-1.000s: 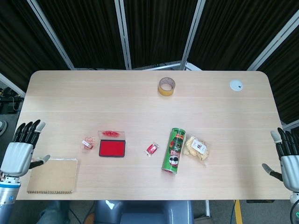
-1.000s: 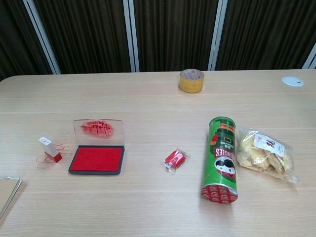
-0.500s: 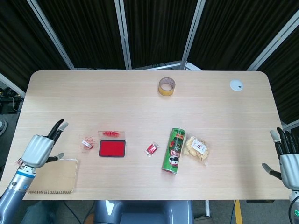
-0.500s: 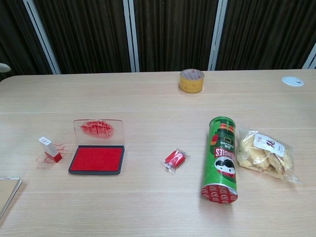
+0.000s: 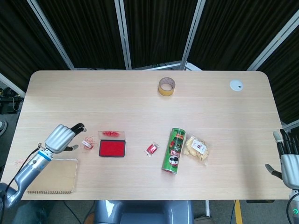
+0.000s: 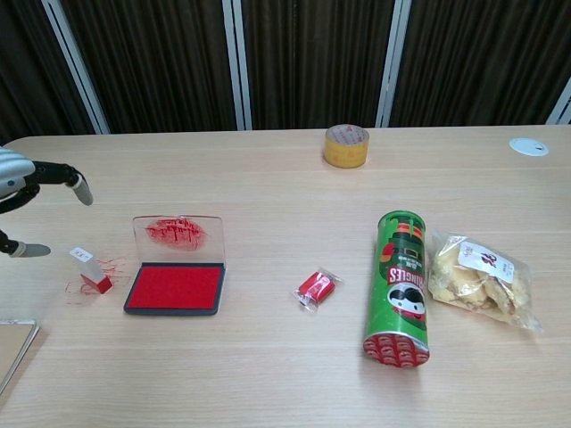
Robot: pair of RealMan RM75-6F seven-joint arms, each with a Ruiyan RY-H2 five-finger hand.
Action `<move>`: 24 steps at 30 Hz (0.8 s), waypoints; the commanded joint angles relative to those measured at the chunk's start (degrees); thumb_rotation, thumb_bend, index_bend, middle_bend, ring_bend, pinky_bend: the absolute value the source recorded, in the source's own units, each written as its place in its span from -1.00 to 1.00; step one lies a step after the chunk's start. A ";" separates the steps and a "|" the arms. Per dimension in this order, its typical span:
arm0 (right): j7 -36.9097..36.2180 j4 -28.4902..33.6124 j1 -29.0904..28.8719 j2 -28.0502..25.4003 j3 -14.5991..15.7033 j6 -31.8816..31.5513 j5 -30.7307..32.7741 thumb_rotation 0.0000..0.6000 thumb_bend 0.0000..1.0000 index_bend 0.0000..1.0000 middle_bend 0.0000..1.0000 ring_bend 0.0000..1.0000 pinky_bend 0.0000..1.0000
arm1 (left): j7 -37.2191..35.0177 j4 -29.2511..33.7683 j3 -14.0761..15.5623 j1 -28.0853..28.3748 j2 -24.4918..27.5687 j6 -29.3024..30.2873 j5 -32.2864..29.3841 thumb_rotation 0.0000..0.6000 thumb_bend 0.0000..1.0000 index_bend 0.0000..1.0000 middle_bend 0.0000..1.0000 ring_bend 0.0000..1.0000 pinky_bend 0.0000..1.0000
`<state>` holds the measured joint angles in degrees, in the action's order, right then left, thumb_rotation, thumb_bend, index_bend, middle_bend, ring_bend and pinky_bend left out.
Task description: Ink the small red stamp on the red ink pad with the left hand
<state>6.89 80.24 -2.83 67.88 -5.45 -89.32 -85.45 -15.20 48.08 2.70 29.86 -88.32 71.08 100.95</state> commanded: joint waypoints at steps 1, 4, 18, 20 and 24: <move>0.01 -0.01 0.08 -0.01 0.00 0.11 0.18 1.00 -1.00 -1.00 -1.00 -1.00 -1.00 | -4.95 -5.65 2.09 1.60 -3.96 0.09 1.77 1.00 -0.66 -0.30 -0.37 0.60 0.82; 0.04 -0.01 0.06 0.00 0.01 0.20 0.20 1.00 -1.00 -1.00 -1.00 -1.00 -1.00 | -6.34 -8.71 3.07 1.70 -5.67 0.66 2.24 1.00 -0.64 -0.25 -0.31 0.60 0.82; -0.46 -0.27 -0.27 -0.01 -0.06 1.31 0.77 1.00 -1.00 -1.00 -1.00 -1.00 -1.00 | -7.09 -13.68 4.43 1.88 -8.70 0.90 1.10 1.00 -0.54 -0.13 -0.15 0.60 0.82; -0.48 -0.30 -0.28 0.00 -0.04 1.42 0.83 1.00 -1.00 -1.00 -1.00 -1.00 -1.00 | -7.02 -14.17 4.59 1.82 -9.02 0.65 0.87 1.00 -0.53 -0.12 -0.14 0.60 0.82; -0.48 -0.30 -0.33 0.03 -0.03 1.61 0.95 1.00 -1.00 -1.00 -1.00 -1.00 -1.00 | -7.17 -15.33 4.79 1.87 -9.76 0.49 0.44 1.00 -0.47 -0.12 -0.14 0.60 0.82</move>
<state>6.42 79.94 -3.15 67.91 -5.48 -87.70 -84.50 -22.31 32.84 7.45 31.71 -97.97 71.59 101.48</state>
